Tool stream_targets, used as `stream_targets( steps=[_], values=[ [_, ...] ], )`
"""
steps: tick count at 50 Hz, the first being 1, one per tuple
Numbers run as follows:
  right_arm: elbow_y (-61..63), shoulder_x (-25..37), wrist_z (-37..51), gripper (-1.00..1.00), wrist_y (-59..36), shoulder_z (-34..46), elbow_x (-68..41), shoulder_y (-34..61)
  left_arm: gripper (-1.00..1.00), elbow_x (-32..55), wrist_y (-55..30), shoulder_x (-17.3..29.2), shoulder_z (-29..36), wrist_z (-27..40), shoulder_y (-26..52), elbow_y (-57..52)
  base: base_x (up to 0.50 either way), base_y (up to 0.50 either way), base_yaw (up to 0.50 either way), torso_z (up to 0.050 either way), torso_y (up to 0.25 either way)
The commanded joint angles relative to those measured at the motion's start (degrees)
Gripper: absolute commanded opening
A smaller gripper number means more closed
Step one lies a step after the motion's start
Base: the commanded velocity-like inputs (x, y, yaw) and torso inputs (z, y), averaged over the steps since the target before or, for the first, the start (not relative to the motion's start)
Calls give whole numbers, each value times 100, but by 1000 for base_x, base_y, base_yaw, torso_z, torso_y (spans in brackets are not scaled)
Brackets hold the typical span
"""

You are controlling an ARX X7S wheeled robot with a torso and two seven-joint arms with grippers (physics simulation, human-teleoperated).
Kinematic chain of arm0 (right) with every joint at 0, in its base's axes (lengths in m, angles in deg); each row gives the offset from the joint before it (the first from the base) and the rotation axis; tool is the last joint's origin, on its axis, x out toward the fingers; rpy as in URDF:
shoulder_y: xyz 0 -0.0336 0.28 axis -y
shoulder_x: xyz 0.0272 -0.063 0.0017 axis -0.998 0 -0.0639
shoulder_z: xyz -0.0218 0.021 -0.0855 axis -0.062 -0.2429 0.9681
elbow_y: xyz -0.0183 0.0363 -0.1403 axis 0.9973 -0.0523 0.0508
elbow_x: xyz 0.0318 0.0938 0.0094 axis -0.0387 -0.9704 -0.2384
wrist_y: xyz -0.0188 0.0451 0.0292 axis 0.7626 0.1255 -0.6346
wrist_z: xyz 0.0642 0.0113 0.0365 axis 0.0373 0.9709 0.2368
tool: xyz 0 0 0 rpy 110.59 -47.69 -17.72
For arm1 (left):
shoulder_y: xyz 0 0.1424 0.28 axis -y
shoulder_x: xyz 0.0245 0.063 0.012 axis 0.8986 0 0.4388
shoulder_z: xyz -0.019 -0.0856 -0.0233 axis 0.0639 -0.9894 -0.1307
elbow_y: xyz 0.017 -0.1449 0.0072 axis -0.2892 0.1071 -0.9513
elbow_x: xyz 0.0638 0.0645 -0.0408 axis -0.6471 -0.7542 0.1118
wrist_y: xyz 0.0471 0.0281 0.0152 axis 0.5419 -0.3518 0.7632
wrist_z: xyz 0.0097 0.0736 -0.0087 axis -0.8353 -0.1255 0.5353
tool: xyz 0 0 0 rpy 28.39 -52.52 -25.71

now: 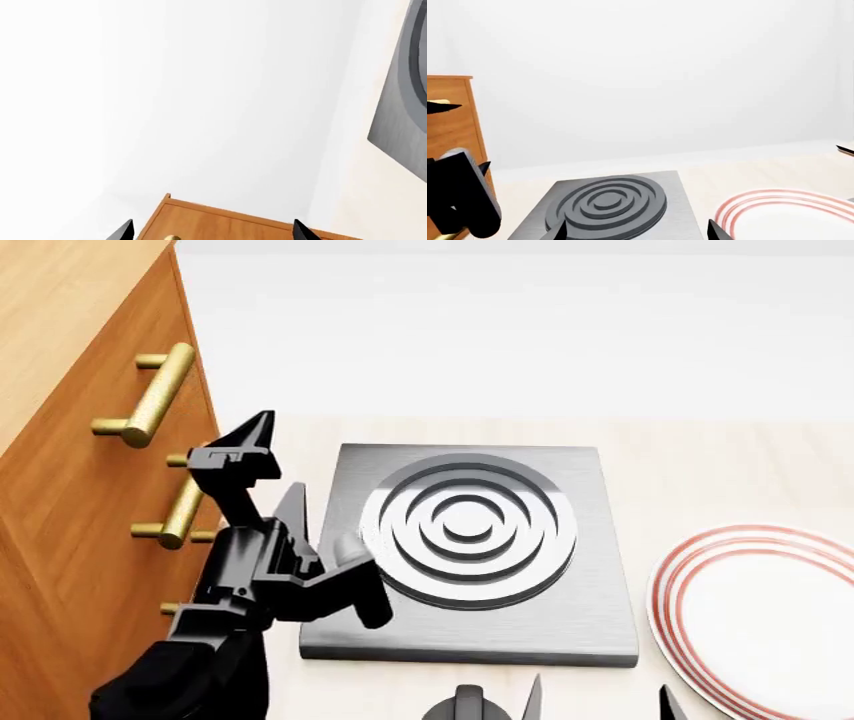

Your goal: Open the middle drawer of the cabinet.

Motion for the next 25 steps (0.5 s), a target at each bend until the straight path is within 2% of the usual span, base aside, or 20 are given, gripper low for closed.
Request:
stream_targets(
  steps=[1, 25],
  values=[
    [-9, 17, 27, 100, 19, 5, -17, 0, 100, 1430, 72, -6, 1284, 488, 206, 348, 0, 0, 0, 0, 0],
    [-12, 49, 72, 100, 33, 56, -29, 11, 100, 1526, 510, -6, 1496, 600, -115, 845, 0, 0, 0, 0, 0]
  ],
)
